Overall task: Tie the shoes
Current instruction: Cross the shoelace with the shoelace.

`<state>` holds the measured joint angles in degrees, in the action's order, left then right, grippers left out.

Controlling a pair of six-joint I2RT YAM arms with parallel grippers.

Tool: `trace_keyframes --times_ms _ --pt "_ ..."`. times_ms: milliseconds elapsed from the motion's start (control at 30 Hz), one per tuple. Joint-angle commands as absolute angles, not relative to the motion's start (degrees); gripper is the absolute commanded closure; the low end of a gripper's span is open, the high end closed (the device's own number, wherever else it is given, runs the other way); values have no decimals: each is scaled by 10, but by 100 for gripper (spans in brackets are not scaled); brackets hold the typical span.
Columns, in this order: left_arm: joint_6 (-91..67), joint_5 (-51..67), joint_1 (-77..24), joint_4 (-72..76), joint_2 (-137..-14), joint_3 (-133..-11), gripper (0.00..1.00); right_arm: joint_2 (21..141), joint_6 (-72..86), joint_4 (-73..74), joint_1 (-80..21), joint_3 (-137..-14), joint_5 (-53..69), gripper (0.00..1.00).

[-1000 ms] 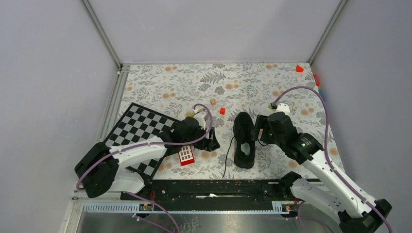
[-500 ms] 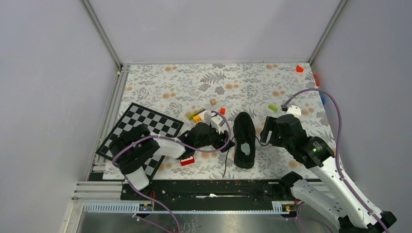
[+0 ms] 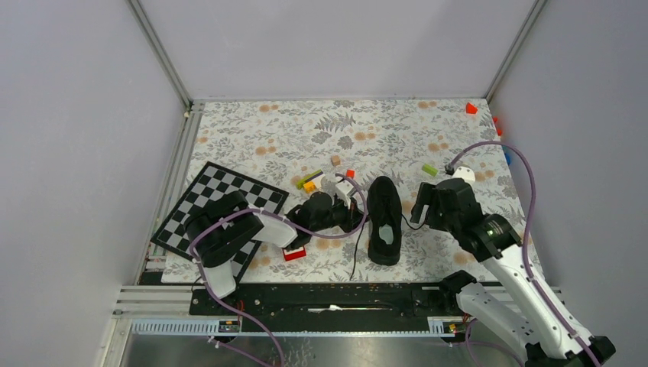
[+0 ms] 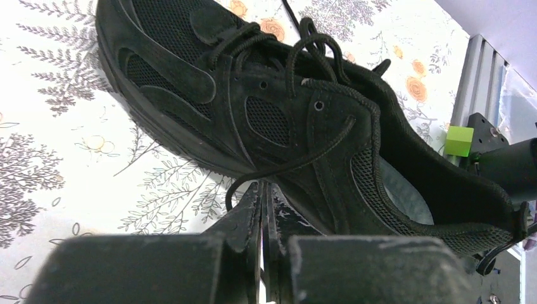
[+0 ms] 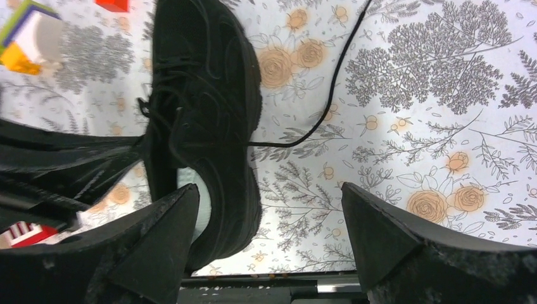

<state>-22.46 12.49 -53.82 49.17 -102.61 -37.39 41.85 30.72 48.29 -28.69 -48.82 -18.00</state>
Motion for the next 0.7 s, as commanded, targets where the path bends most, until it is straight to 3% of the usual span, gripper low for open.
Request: trace_keyframes --times_ms 0,200,333,500,567,667 --pt "-224 91 -540 511 -978 -380 100 469 252 415 -241 -442 -119 9" --pt "-218 29 -539 379 -887 -368 100 503 161 323 -231 -400 -91 13" --pt "-215 2 -539 369 -847 -351 100 476 111 253 -231 -363 -89 15" --pt "-145 59 -538 323 -867 -371 100 464 100 250 -231 -347 -115 15" --pt "-114 107 -538 298 -891 -388 93 470 97 246 -231 -345 -107 16" --pt "-89 142 -538 319 -915 -385 64 481 97 233 -231 -336 -102 16"
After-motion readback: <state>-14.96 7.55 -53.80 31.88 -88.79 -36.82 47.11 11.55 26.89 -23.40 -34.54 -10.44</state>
